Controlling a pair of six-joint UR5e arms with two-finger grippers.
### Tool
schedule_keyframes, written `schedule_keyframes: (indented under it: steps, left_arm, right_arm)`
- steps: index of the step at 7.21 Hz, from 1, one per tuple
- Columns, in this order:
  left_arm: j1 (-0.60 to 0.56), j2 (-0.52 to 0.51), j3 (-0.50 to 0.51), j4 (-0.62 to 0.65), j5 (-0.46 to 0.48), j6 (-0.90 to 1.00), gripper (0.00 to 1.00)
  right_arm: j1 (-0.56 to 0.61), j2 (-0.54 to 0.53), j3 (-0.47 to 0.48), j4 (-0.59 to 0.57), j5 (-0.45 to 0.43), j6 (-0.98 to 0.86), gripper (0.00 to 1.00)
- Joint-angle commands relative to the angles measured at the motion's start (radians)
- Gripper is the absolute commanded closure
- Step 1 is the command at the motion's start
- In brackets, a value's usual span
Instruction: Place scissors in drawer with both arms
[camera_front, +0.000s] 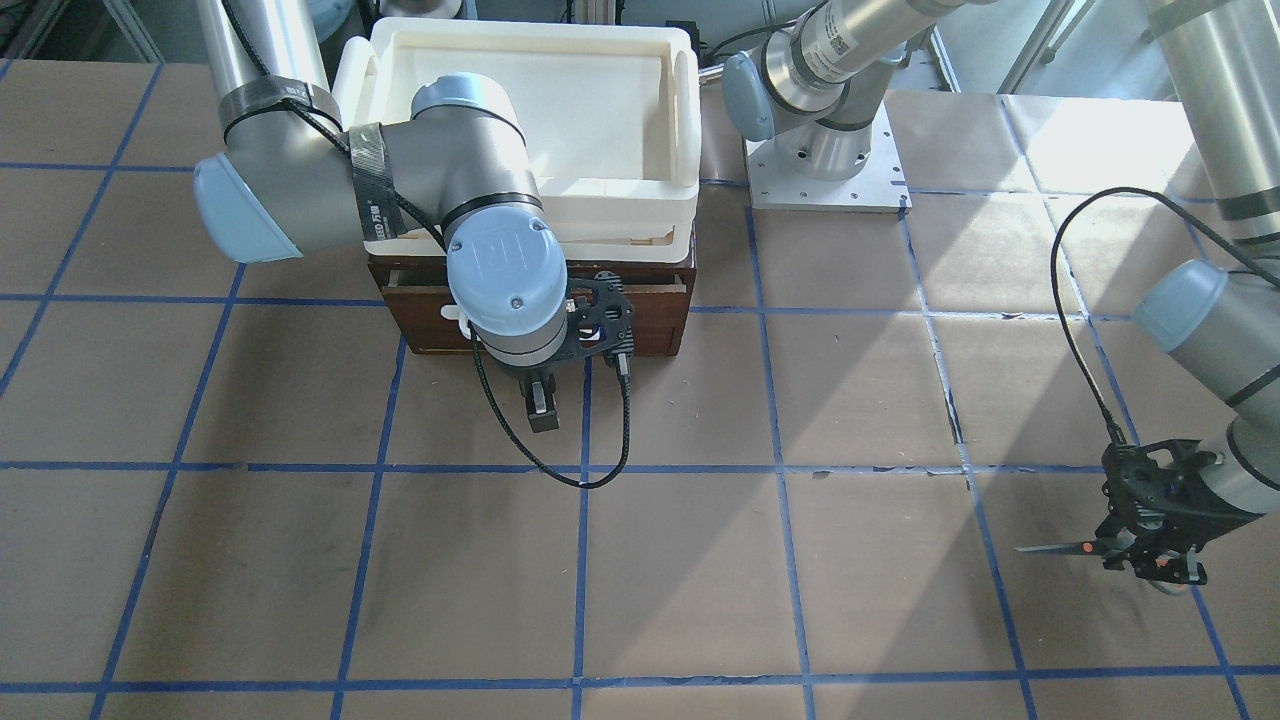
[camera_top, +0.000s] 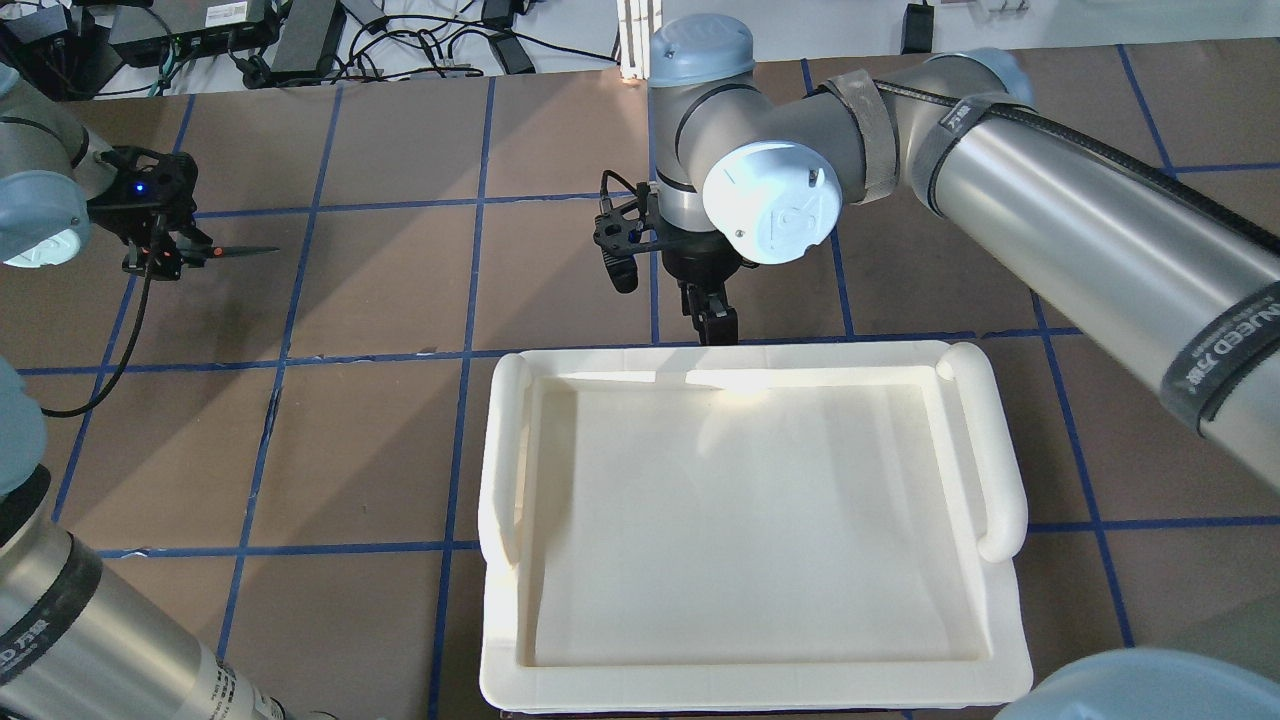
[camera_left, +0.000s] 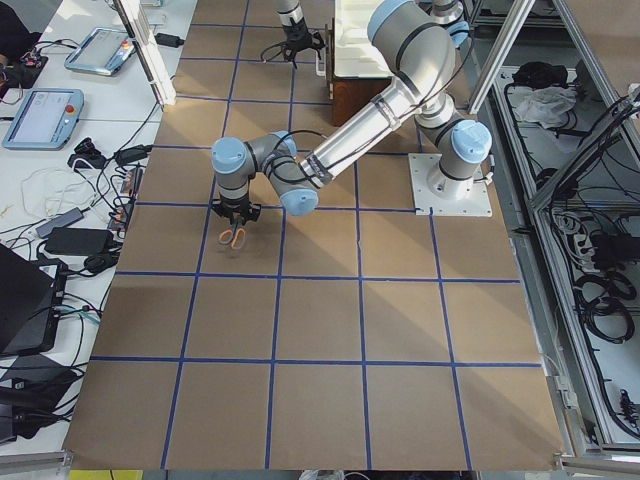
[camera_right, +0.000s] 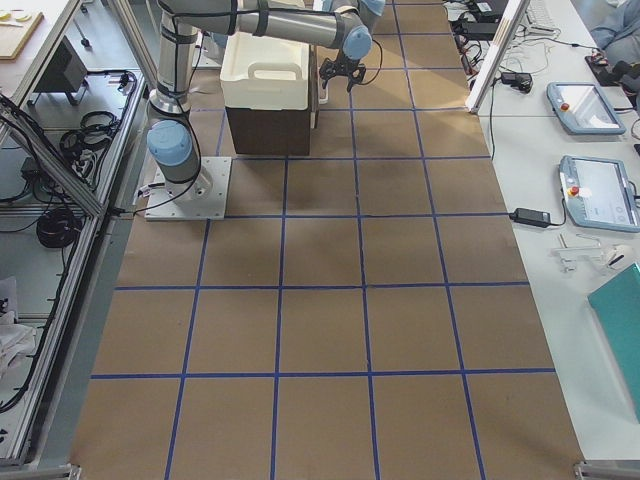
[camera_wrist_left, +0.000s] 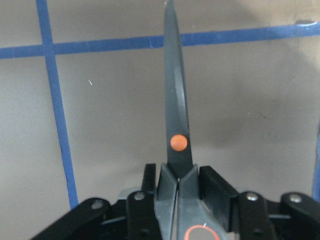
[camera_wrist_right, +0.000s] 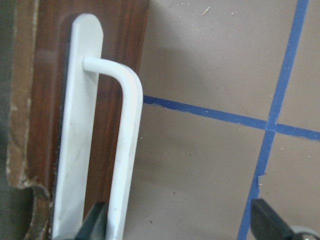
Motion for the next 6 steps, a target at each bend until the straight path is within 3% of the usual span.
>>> schedule_keyframes:
  steps: [1, 6]
  left_arm:
    - [-0.013, 0.092, 0.010, -0.132, 0.003, -0.001, 1.00]
    - [-0.061, 0.136, 0.020, -0.191, 0.003, -0.055, 1.00]
  right_arm:
    - [-0.001, 0.002, -0.002, -0.024, 0.004, -0.009, 0.00]
    - [-0.020, 0.022, -0.032, -0.049, 0.004, -0.035, 0.00]
